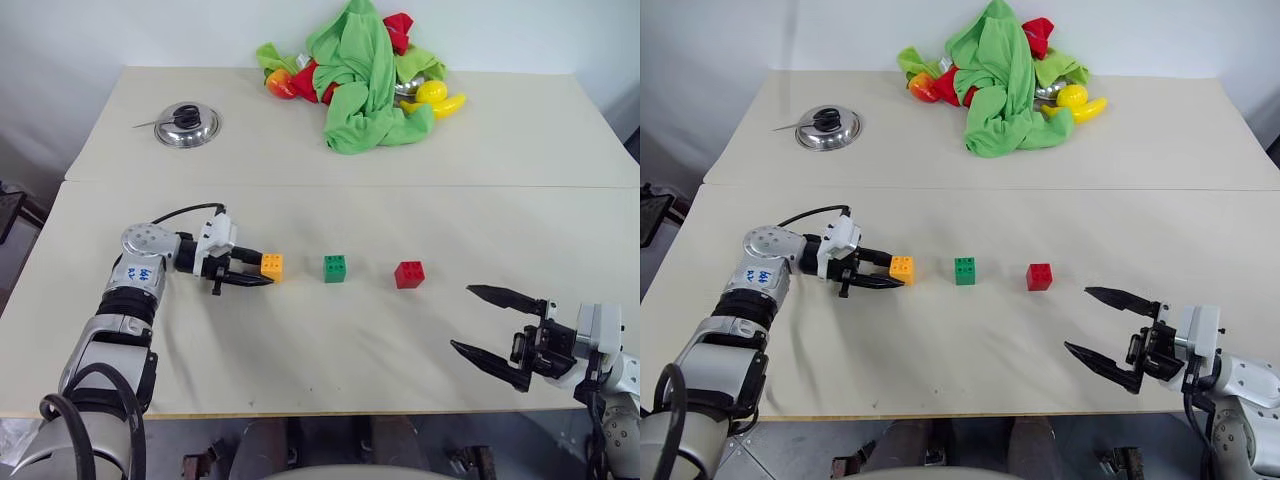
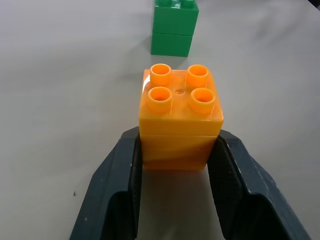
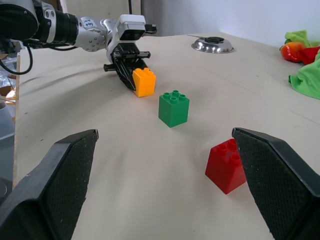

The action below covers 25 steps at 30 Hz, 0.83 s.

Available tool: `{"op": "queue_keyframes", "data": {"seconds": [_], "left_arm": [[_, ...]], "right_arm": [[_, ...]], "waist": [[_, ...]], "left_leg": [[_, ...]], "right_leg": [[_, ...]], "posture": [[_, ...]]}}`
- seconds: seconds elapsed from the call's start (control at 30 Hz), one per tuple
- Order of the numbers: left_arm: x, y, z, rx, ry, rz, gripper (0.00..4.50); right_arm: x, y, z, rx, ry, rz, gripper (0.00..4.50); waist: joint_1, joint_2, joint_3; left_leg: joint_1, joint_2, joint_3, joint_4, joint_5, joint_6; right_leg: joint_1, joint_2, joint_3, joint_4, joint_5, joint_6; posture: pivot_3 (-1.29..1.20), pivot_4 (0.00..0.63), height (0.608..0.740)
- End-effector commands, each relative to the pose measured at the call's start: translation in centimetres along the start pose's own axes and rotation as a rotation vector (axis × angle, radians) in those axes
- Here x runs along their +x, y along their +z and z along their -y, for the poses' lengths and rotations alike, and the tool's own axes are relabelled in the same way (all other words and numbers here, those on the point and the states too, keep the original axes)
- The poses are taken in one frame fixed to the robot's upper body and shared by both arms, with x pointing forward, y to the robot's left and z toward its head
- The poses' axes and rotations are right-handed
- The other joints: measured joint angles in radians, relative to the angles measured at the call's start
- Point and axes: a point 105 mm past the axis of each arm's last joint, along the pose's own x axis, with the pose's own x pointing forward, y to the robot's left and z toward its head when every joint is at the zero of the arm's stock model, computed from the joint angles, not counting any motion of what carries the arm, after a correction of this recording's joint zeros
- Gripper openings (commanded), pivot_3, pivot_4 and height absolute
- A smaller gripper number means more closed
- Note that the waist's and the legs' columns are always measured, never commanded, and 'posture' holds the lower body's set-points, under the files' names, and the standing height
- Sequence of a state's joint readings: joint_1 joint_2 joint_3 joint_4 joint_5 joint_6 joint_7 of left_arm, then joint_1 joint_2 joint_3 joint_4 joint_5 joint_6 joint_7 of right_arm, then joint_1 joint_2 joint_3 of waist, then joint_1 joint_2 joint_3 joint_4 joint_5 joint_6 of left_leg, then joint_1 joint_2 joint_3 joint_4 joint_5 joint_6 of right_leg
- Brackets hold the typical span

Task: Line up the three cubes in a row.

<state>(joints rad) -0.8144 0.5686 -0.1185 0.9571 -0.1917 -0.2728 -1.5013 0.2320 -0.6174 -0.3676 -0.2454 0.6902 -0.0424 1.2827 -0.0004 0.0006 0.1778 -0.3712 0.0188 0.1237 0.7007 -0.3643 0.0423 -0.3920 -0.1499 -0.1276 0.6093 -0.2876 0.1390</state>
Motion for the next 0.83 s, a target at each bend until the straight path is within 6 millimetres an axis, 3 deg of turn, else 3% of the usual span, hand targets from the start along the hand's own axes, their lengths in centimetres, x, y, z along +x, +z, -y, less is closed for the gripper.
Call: {"op": "queue_keyframes", "data": {"seconds": [0.03,0.2,0.5,0.7,0.83], "left_arm": [[-1.4,-0.3,0.3,0.001,-0.006,-0.014,2.5],[-4.0,1.2,0.5,0.091,0.093,0.072,4.02],[-10.0,2.9,5.7,-0.014,0.262,0.204,4.02],[-10.6,2.6,8.3,-0.073,0.4,0.194,4.02],[-10.6,2.4,8.2,-0.034,0.488,0.205,4.02]], "right_arm": [[-0.1,0.7,-0.1,-0.039,0.002,0.013,4.5],[-0.7,0.9,0.5,-0.054,0.008,-0.001,4.5],[-0.9,2.0,1.2,-0.059,0.026,0.077,4.5],[-0.9,1.1,1.5,-0.058,0.027,0.07,4.5],[-0.8,0.5,1.7,-0.059,0.038,0.066,4.5]], "waist": [[0.0,0.0,0.0],[-0.004,0.0,0.0],[-0.004,0.0,0.0],[0.0,0.0,0.0],[0.0,0.0,0.0]], "left_leg": [[0.0,0.0,0.0,0.0,0.0,0.0],[0.0,0.006,0.0,0.0,0.0,0.0],[0.0,0.007,-0.001,0.0,0.0,0.0],[0.0,0.007,-0.003,0.0,0.0,-0.001],[0.001,0.006,-0.002,0.0,0.0,-0.001]], "right_leg": [[0.0,0.0,0.0,0.0,0.0,0.0],[-0.001,0.0,0.001,0.001,0.0,0.0],[0.0,0.0,0.001,0.0,0.0,0.0],[0.001,-0.002,0.001,0.0,0.0,-0.001],[0.001,-0.002,0.001,0.0,0.0,-0.001]], "posture": [[0.0,0.15,0.74],[0.0,0.15,0.74],[0.0,0.15,0.74],[0.0,0.15,0.74],[0.0,0.15,0.74]]}}
